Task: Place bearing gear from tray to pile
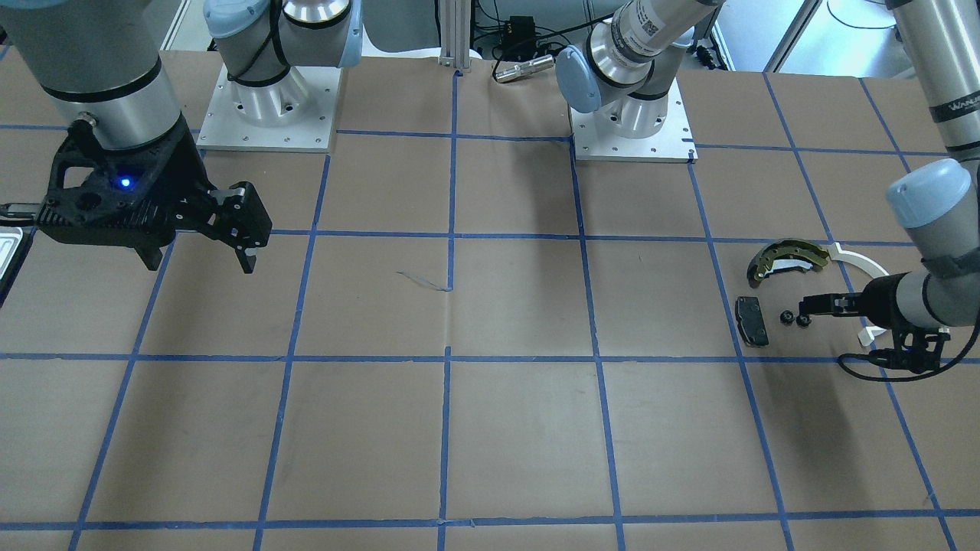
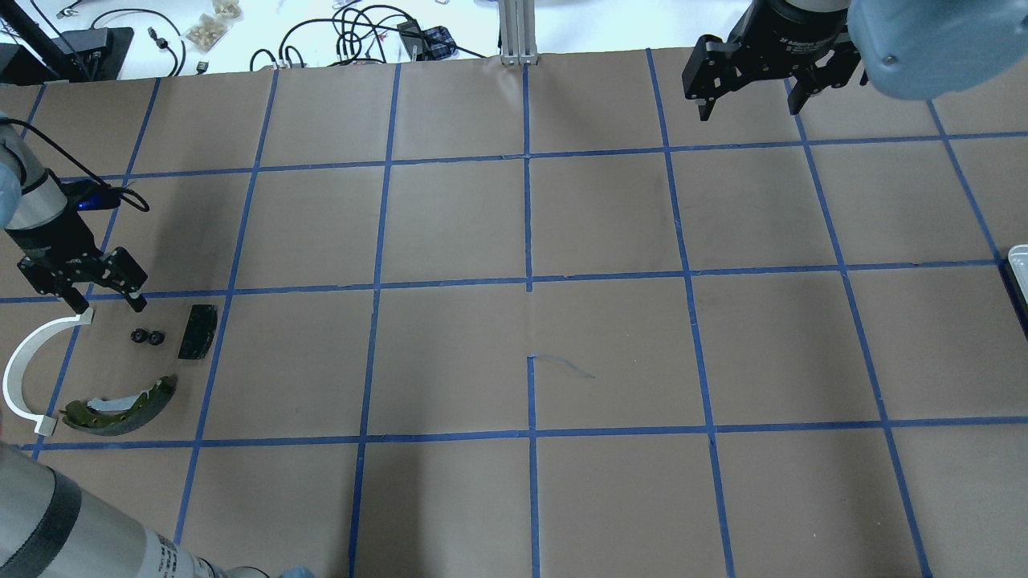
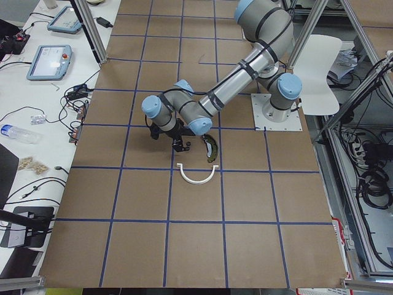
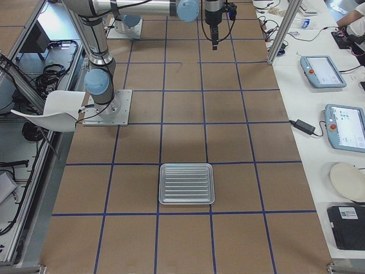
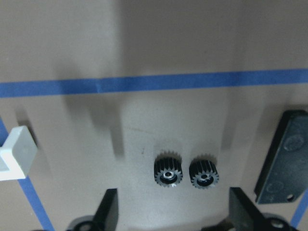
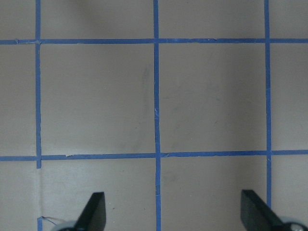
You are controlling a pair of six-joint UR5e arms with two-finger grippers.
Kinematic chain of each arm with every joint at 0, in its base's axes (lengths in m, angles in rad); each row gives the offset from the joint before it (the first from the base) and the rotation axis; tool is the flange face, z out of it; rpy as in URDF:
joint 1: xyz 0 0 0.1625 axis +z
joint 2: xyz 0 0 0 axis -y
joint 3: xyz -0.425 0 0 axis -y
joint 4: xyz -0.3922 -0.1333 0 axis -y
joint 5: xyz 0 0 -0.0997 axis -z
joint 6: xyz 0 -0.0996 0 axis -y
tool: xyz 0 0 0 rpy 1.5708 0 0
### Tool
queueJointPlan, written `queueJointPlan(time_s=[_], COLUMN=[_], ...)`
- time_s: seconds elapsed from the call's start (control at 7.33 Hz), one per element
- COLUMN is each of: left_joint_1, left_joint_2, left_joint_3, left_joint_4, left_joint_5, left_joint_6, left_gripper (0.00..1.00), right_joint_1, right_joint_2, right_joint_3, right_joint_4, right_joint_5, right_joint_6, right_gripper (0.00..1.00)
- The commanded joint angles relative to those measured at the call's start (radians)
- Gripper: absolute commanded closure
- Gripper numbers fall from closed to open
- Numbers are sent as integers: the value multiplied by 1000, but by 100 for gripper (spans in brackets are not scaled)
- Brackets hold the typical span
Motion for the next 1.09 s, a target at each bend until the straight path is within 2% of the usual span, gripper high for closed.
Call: queueJointPlan(time_s=[0.0, 0.14, 0.27, 0.41, 0.55, 0.95], left_joint_1=[-84, -152, -229, -295, -331, -496], left_joint_2=[69, 92, 119, 168, 217, 328], left_joint_3=[160, 221, 243, 248, 243, 182], left_joint_4=[-179, -193, -195, -225, -251, -254], left_joint_5=[-51, -53, -56, -99, -183, -209], left_joint_6=[-56, -70, -78, -146, -229, -346], left_gripper=[0, 0, 0, 0, 0, 0], right_joint_1=[0, 0, 0, -2, -2, -9], right_joint_2=[-1, 1, 1, 4, 12, 24], right_joint_3=[-3, -3, -3, -3, -1, 6], right_joint_4=[0, -1, -1, -1, 5, 11], right_joint_5=[0, 0, -2, 0, 0, 6], right_joint_6=[1, 1, -2, -1, 7, 9], right_gripper=[0, 0, 0, 0, 0, 0])
